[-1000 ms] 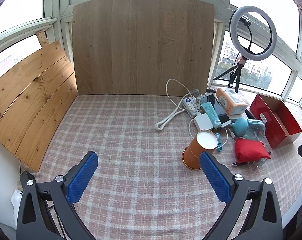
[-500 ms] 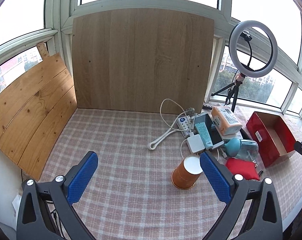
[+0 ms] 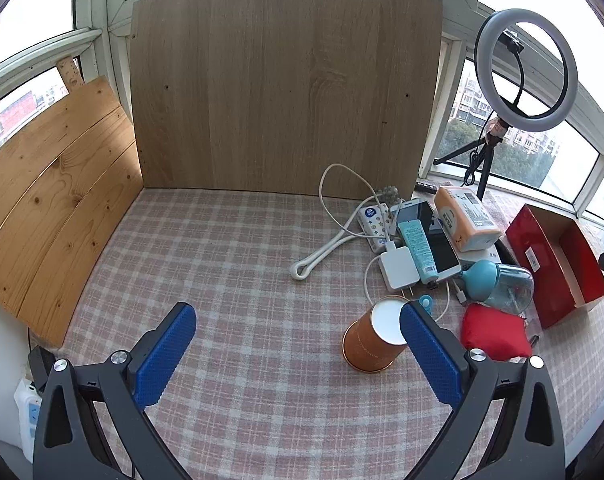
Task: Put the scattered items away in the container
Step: 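Move both tools toward the orange tin cup on the table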
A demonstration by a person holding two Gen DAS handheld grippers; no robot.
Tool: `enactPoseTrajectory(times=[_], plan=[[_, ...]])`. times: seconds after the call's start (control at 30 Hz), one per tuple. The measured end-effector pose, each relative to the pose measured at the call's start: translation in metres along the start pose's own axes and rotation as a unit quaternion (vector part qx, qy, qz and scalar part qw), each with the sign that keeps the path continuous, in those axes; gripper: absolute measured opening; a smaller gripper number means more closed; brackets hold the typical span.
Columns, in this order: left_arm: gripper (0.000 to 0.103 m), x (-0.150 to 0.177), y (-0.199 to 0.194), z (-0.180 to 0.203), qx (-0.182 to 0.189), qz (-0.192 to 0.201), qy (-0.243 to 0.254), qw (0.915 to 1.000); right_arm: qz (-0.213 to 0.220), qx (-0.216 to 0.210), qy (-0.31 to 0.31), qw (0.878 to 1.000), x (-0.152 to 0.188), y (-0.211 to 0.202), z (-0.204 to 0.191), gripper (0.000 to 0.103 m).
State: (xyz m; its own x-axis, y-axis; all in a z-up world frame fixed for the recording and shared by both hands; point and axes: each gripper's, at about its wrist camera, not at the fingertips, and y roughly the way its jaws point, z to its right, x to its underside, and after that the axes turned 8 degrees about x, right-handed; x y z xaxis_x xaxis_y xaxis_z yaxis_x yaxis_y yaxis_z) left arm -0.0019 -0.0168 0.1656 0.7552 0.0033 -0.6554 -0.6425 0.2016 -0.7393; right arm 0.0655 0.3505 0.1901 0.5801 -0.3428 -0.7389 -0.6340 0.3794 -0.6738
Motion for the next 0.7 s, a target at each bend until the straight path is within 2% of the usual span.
enactPoseTrajectory(times=[0.27,0.4,0.53,0.7], plan=[[0.102,0.014,0.014,0.028,0.018,-0.029,0.030,0.9990,-0.028,0.040,0.054,0.997,0.032,0.000,0.058,0.074],[0.102,0.017,0.016,0.037,0.022,-0.036,0.041,0.9983,-0.034,0.044,0.084,0.995,0.040,-0.003,0.080,0.074],[0.102,0.019,0.017,0.038,0.020,-0.041,0.046,0.9979,-0.038,0.042,0.090,0.994,0.045,-0.003,0.080,0.074],[0.102,0.023,0.017,0.027,0.013,-0.045,0.041,0.9981,-0.047,0.035,0.068,0.996,0.050,0.003,0.064,0.074]])
